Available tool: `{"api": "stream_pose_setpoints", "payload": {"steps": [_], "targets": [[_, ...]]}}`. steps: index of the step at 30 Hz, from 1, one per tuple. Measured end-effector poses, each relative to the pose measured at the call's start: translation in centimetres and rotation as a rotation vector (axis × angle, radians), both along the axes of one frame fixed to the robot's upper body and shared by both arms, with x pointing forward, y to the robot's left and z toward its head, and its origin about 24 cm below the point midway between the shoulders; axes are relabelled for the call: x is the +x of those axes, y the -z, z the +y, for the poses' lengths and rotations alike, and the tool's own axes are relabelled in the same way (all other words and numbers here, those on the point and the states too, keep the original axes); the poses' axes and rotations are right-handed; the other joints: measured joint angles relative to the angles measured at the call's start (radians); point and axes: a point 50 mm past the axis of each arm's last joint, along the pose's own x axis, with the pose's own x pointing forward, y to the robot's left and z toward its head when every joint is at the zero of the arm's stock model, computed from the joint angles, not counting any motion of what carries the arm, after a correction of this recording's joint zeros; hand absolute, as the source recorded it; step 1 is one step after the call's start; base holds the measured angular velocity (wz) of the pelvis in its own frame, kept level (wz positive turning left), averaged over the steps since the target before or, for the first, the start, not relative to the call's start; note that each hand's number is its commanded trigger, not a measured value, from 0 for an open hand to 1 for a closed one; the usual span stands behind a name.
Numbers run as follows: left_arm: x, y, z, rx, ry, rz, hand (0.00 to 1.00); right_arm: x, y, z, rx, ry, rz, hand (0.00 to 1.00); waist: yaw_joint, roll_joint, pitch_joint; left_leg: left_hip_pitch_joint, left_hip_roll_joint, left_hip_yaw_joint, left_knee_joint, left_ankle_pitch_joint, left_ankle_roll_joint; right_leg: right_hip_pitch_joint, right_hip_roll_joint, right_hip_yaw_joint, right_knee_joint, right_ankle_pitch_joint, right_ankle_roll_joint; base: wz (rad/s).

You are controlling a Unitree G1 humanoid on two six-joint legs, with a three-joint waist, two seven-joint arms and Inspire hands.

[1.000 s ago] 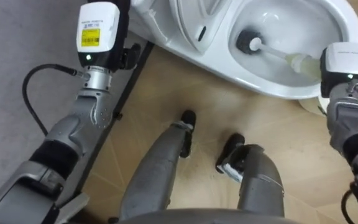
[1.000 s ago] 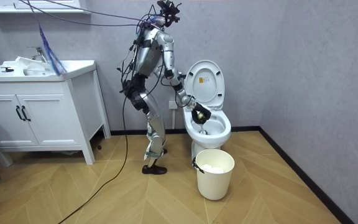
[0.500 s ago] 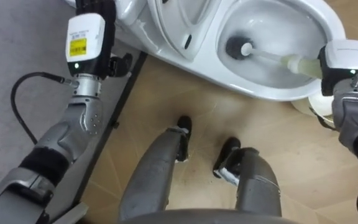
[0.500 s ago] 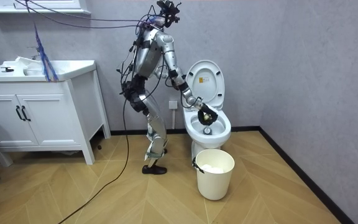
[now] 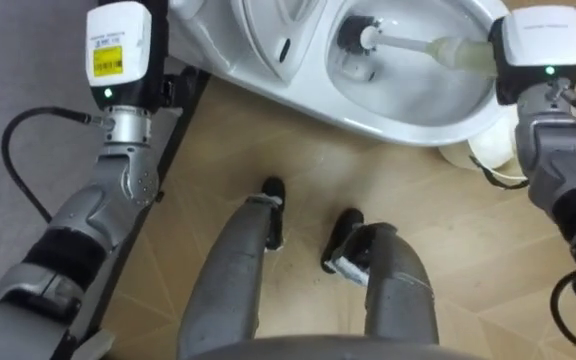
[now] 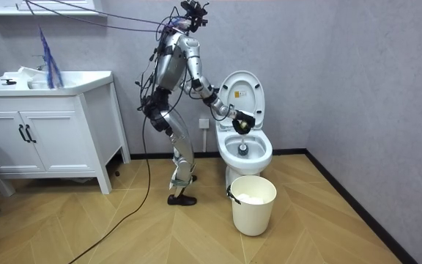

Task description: Brush toilet

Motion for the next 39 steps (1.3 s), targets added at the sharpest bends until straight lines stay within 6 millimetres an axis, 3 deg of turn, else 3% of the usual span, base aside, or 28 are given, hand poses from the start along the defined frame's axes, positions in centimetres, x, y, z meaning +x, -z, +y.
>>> {"api": "stream_pose_setpoints", "payload": {"steps": [3,7,15,19,21,25,28,29,33,36,38,39], "targets": [[-0.7,0.9,0.2,-0.020,-0.017,0.036,0.00,-1.0,0.6,1.1,-0.002,-0.022,0.034,1.00,0.003,0.026,-0.0129,0.022,0.007,0.004,-0.013,-0.005,-0.002,0.024,0.012,0.005,-0.026,0.006,0.002,-0.11],[-1.5,1.7,0.5,-0.028,-0.030,0.065,0.00,-1.8,0.6,2.5,0.020,-0.027,0.093,1.00,0.005,0.043,-0.0206,0.049,0.017,0.011,-0.055,-0.001,-0.010,0.045,0.029,0.013,-0.066,0.017,-0.002,-0.08],[-2.0,1.9,0.8,-0.051,-0.053,0.042,0.00,-3.0,0.8,2.5,-0.037,-0.019,0.165,1.00,0.004,0.047,-0.0226,0.046,0.024,-0.002,-0.060,0.005,-0.025,0.052,0.043,0.003,-0.085,0.015,-0.013,0.03],[-1.8,1.8,0.8,-0.074,-0.036,0.051,0.00,-1.7,1.1,0.1,-0.074,0.030,0.200,1.00,0.005,0.050,-0.0206,0.047,0.020,0.004,-0.054,0.005,-0.024,0.051,0.033,0.002,-0.076,0.009,-0.010,0.04],[-1.4,1.5,0.7,-0.063,-0.013,0.054,0.00,-1.0,1.5,-1.6,-0.021,0.094,0.223,1.00,0.003,0.049,-0.0164,0.044,0.016,0.005,-0.047,0.004,-0.023,0.046,0.025,0.004,-0.060,0.001,-0.006,0.09],[-0.4,0.3,0.5,-0.020,0.011,0.015,0.00,-0.1,1.0,-4.6,0.161,0.228,0.193,1.00,-0.008,0.012,0.0083,0.016,-0.017,0.008,-0.039,0.011,-0.013,-0.007,-0.019,0.005,0.012,-0.026,-0.005,0.17],[0.1,-0.3,0.0,0.009,0.010,-0.033,0.00,0.5,-0.2,-5.6,0.195,0.267,0.117,1.00,-0.013,-0.001,0.0155,-0.017,-0.029,0.006,-0.020,0.013,-0.009,-0.045,-0.036,0.007,0.050,-0.037,-0.003,0.13],[0.2,-0.5,0.0,0.022,0.007,-0.044,0.00,0.8,-0.6,-5.4,0.184,0.252,0.097,1.00,-0.012,-0.009,0.0204,-0.021,-0.033,0.007,-0.015,0.013,-0.009,-0.052,-0.040,0.010,0.059,-0.039,-0.003,0.05],[0.3,-0.5,-0.2,0.022,-0.004,-0.044,0.00,1.5,-0.5,-3.0,0.080,0.152,0.100,1.00,-0.009,-0.012,0.0203,-0.023,-0.031,0.006,-0.004,0.013,-0.009,-0.048,-0.038,0.011,0.059,-0.038,-0.002,-0.02],[0.4,-0.5,-0.3,0.021,-0.001,-0.039,0.00,1.3,0.4,0.2,-0.014,0.052,0.128,1.00,-0.002,-0.006,0.0188,-0.017,-0.015,0.007,-0.003,0.009,-0.004,-0.033,-0.019,0.007,0.035,-0.025,-0.001,-0.08],[0.2,0.0,-0.9,-0.014,0.002,-0.020,0.00,0.0,1.1,1.4,-0.045,0.028,0.129,1.00,0.001,0.027,0.0122,-0.002,0.001,-0.009,-0.015,0.005,-0.006,0.008,0.006,-0.015,-0.018,-0.006,0.000,-0.02],[0.1,0.2,-0.9,-0.019,0.002,-0.014,0.00,-0.3,1.2,1.6,-0.042,0.029,0.133,1.00,0.003,0.034,0.0099,0.004,0.003,-0.009,-0.025,0.005,-0.006,0.017,0.011,-0.015,-0.032,-0.001,0.001,-0.12]]}}
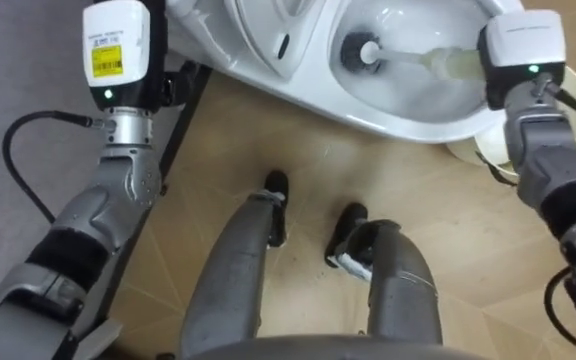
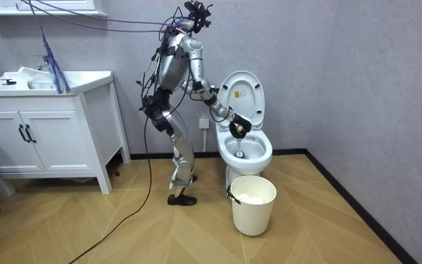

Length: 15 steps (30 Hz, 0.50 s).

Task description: Brush toilet

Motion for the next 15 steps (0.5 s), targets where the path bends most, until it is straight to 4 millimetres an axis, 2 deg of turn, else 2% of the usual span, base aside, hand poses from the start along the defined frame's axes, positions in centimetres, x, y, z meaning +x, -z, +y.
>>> {"api": "stream_pose_setpoints", "payload": {"steps": [3,5,9,12,13,15], "targets": [[-1.1,1.4,0.2,-0.044,-0.008,0.058,0.00,-2.2,1.4,0.4,0.026,0.016,0.044,1.00,0.002,0.037,-0.0224,0.045,0.001,0.003,-0.039,0.001,0.000,0.048,0.008,-0.004,-0.048,0.016,0.002,-0.09],[-1.6,2.0,0.4,-0.044,-0.007,0.080,0.00,-2.3,1.6,0.3,0.012,0.021,0.052,1.00,0.003,0.048,-0.0267,0.059,0.004,0.004,-0.051,0.002,-0.002,0.061,0.019,0.002,-0.068,0.023,0.002,-0.06],[-1.6,2.2,0.7,-0.038,-0.017,0.084,0.00,-1.4,1.5,-0.7,-0.004,0.059,0.057,1.00,0.006,0.048,-0.0268,0.070,0.006,0.008,-0.055,0.006,-0.008,0.066,0.019,0.006,-0.067,0.019,-0.002,0.01],[-1.6,2.3,0.7,-0.035,-0.020,0.089,0.00,-0.9,1.6,-2.3,0.034,0.101,0.063,1.00,0.013,0.043,-0.0238,0.075,0.006,0.018,-0.056,0.006,-0.008,0.064,0.016,0.014,-0.062,0.014,-0.002,-0.03],[-1.5,2.2,0.7,-0.035,-0.022,0.083,0.00,-0.8,1.5,-3.0,0.041,0.115,0.055,1.00,0.006,0.034,-0.0201,0.074,-0.001,0.018,-0.056,0.006,-0.008,0.057,0.006,0.015,-0.047,0.005,-0.002,0.13],[-1.4,1.9,0.8,-0.021,-0.025,0.071,0.00,-0.4,1.1,-3.1,0.051,0.108,0.035,1.00,-0.006,0.014,-0.0096,0.071,-0.014,0.022,-0.056,0.007,-0.008,0.040,-0.012,0.021,-0.015,-0.011,-0.001,0.11]]}}
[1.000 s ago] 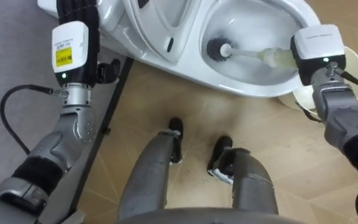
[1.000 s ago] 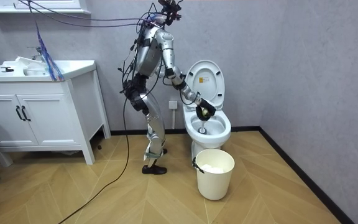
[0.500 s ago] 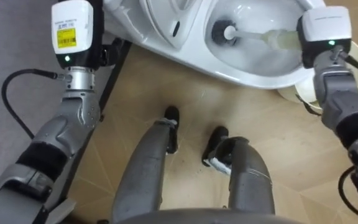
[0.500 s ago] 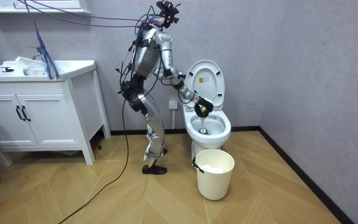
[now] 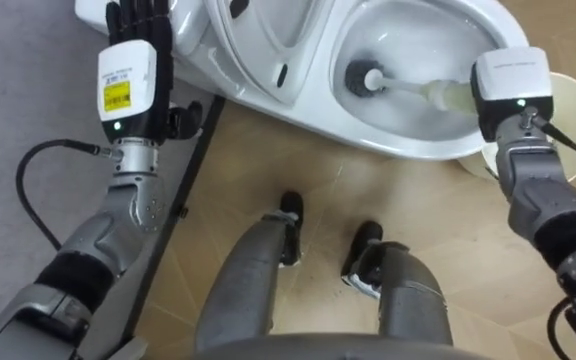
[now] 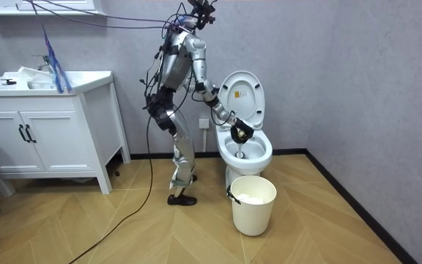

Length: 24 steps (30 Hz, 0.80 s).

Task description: Brush toilet

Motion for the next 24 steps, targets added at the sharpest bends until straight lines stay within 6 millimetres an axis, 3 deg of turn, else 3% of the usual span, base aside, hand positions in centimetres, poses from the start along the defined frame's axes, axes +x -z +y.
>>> {"api": "stream_pose_setpoints", "payload": {"steps": [2,3,7,10,15,18,24], "targets": [[0.3,-0.5,0.0,0.013,-0.003,-0.031,0.00,0.7,-0.8,0.2,-0.002,-0.025,-0.028,1.00,-0.003,-0.023,0.0137,-0.015,-0.003,0.003,0.012,0.000,0.000,-0.019,-0.006,0.004,0.020,-0.008,-0.001,0.02],[0.3,-0.7,0.0,0.012,-0.002,-0.039,0.00,0.9,-1.0,0.4,0.000,-0.031,-0.033,1.00,-0.001,-0.027,0.0149,-0.018,-0.001,0.002,0.014,0.000,0.000,-0.022,-0.005,0.004,0.020,-0.008,-0.001,0.04],[0.5,-0.9,-0.2,0.013,0.006,-0.046,0.00,1.4,-1.1,2.2,-0.031,-0.094,-0.028,1.00,-0.001,-0.031,0.0126,-0.031,0.005,0.002,0.040,0.000,0.000,-0.017,0.000,-0.004,0.017,-0.007,0.000,0.01],[0.4,-0.9,-0.3,0.008,0.006,-0.048,0.00,0.7,-0.9,3.5,-0.024,-0.109,-0.014,1.00,-0.002,-0.028,0.0105,-0.031,0.013,-0.006,0.041,-0.001,0.000,-0.005,0.014,-0.009,-0.006,0.005,-0.001,-0.04],[0.0,-0.5,-0.5,-0.012,-0.005,-0.044,0.00,-1.4,-0.5,5.3,-0.031,-0.123,0.011,1.00,-0.003,-0.001,-0.0082,-0.018,0.029,-0.009,0.021,-0.006,0.003,0.020,0.033,-0.026,-0.047,0.024,-0.002,-0.01],[-1.0,0.6,-0.8,-0.021,0.005,-0.004,0.00,-2.0,-0.1,5.1,-0.058,-0.118,0.044,1.00,-0.005,0.020,-0.0234,0.008,0.029,-0.003,-0.003,-0.005,0.002,0.041,0.036,-0.021,-0.069,0.033,-0.002,-0.09],[-1.3,1.2,-0.7,-0.034,0.002,0.025,0.00,-2.5,1.6,2.4,0.007,-0.031,0.075,1.00,-0.008,0.023,-0.0243,0.062,0.023,0.003,-0.016,-0.002,-0.001,0.086,0.030,-0.015,-0.066,0.026,-0.001,0.00]]}}
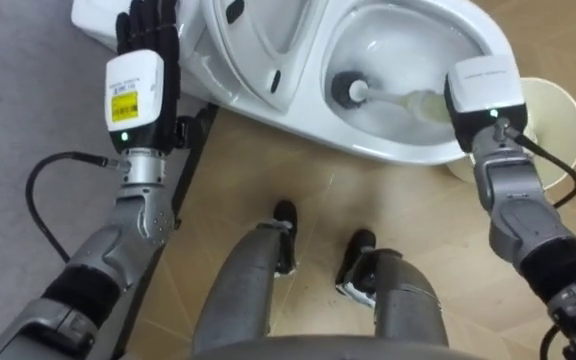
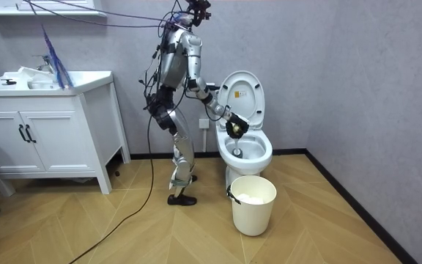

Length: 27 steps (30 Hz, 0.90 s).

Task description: Brush toilet

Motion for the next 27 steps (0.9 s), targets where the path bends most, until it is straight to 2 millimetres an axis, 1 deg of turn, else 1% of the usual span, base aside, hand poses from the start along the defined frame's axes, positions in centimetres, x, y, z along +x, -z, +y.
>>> {"api": "stream_pose_setpoints", "payload": {"steps": [1,2,3,4,5,6,7,8,10,12,15,18,21,23,24,25,26,27], "targets": [[-0.1,0.1,0.2,0.003,-0.005,0.004,0.00,0.2,0.1,-0.6,0.046,0.029,-0.007,1.00,-0.002,-0.008,0.0033,0.009,-0.005,0.003,-0.005,0.001,0.000,0.001,-0.005,0.008,0.008,-0.003,0.001,0.00],[-0.1,0.1,0.2,0.005,-0.005,0.012,0.00,0.4,0.2,-1.0,0.085,0.055,-0.010,1.00,-0.011,-0.020,0.0069,0.017,-0.016,0.005,-0.009,0.005,0.002,0.000,-0.019,0.010,0.025,-0.013,0.004,0.07],[-0.1,0.1,0.2,0.005,-0.004,0.013,0.00,0.6,0.2,-1.3,0.100,0.062,-0.013,1.00,-0.016,-0.028,0.0118,0.021,-0.021,0.005,-0.010,0.006,0.003,-0.001,-0.026,0.011,0.037,-0.019,0.005,0.16],[0.1,-0.1,0.4,0.004,-0.009,0.011,0.00,1.2,-0.2,-1.6,0.133,0.069,-0.031,1.00,-0.022,-0.046,0.0221,0.024,-0.030,0.006,-0.009,0.008,0.004,-0.007,-0.036,0.016,0.056,-0.029,0.007,0.08],[0.2,-0.2,0.5,0.005,-0.011,0.010,0.00,1.9,-0.8,-1.7,0.157,0.070,-0.062,1.00,-0.022,-0.071,0.0267,0.020,-0.030,0.012,-0.009,0.008,0.004,-0.019,-0.039,0.022,0.066,-0.031,0.005,0.00],[0.2,-0.2,0.6,0.004,-0.013,0.011,0.00,2.2,-1.2,-1.7,0.166,0.065,-0.083,1.00,-0.021,-0.079,0.0269,0.017,-0.029,0.014,-0.008,0.008,0.004,-0.024,-0.038,0.023,0.068,-0.031,0.004,-0.06],[0.4,-0.3,0.6,0.004,-0.014,0.008,0.00,3.0,-2.2,-1.6,0.175,0.056,-0.136,1.00,-0.023,-0.091,0.0292,0.012,-0.025,0.014,0.002,0.008,0.004,-0.024,-0.035,0.024,0.070,-0.031,0.004,-0.06],[0.5,-0.4,0.8,0.000,-0.022,0.007,0.00,3.7,-3.2,-1.5,0.166,0.045,-0.182,1.00,-0.023,-0.104,0.0278,0.016,-0.024,0.016,0.006,0.008,0.004,-0.020,-0.034,0.028,0.070,-0.031,0.004,-0.05],[0.6,-0.5,0.8,0.000,-0.022,0.016,0.00,4.5,-4.3,-1.5,0.157,0.036,-0.235,1.00,-0.023,-0.117,0.0285,0.028,-0.024,0.017,0.004,0.008,0.004,-0.009,-0.034,0.029,0.069,-0.031,0.004,-0.02],[0.7,-0.4,0.8,0.001,-0.012,0.038,0.00,4.6,-4.7,-1.7,0.151,0.028,-0.257,1.00,-0.022,-0.121,0.0277,0.046,-0.024,0.017,0.002,0.008,0.004,0.012,-0.034,0.024,0.063,-0.031,0.004,0.04],[0.8,-0.2,1.2,0.010,-0.007,0.091,0.00,4.5,-4.5,-1.5,0.141,-0.006,-0.244,1.00,-0.027,-0.120,0.0273,0.083,-0.025,0.003,-0.002,0.007,0.004,0.059,-0.033,0.015,0.050,-0.031,0.005,0.05],[0.7,0.1,1.5,0.035,-0.006,0.143,0.00,4.3,-4.3,-1.6,0.132,-0.022,-0.236,1.00,-0.027,-0.119,0.0272,0.115,-0.026,0.001,-0.008,0.007,0.003,0.091,-0.034,0.013,0.046,-0.033,0.007,0.01],[-0.1,1.1,1.6,0.029,-0.004,0.206,0.00,2.9,-2.9,-2.2,0.148,0.001,-0.200,1.00,-0.022,-0.119,0.0268,0.163,-0.020,0.001,-0.031,0.006,0.003,0.140,-0.033,0.007,0.023,-0.033,0.009,0.04],[-1.1,2.1,2.0,0.040,-0.010,0.263,0.00,1.0,-1.4,-3.0,0.175,0.038,-0.166,1.00,-0.020,-0.115,0.0237,0.211,-0.022,-0.003,-0.066,0.005,0.003,0.187,-0.026,0.008,-0.012,-0.029,0.017,0.00],[-1.4,2.3,2.2,0.046,-0.012,0.275,0.00,0.5,-1.0,-3.1,0.182,0.046,-0.158,1.00,-0.020,-0.113,0.0221,0.224,-0.022,-0.003,-0.075,0.005,0.003,0.200,-0.024,0.007,-0.023,-0.027,0.020,0.00],[-2.3,3.0,2.4,0.046,-0.019,0.314,0.00,-0.7,-0.2,-3.5,0.225,0.077,-0.144,1.00,-0.021,-0.111,0.0172,0.253,-0.024,-0.003,-0.090,0.004,0.003,0.229,-0.023,0.007,-0.040,-0.023,0.023,-0.06],[-3.3,3.7,2.6,0.041,-0.030,0.357,0.00,-2.1,0.8,-3.9,0.262,0.117,-0.119,1.00,-0.021,-0.107,0.0032,0.286,-0.027,-0.002,-0.106,0.000,0.003,0.262,-0.022,0.008,-0.060,-0.021,0.027,-0.09],[-3.8,4.1,2.8,0.036,-0.036,0.381,0.00,-2.7,1.2,-4.0,0.279,0.135,-0.112,1.00,-0.021,-0.105,-0.0052,0.300,-0.027,-0.001,-0.114,-0.001,0.003,0.278,-0.021,0.008,-0.072,-0.020,0.029,-0.08]]}}
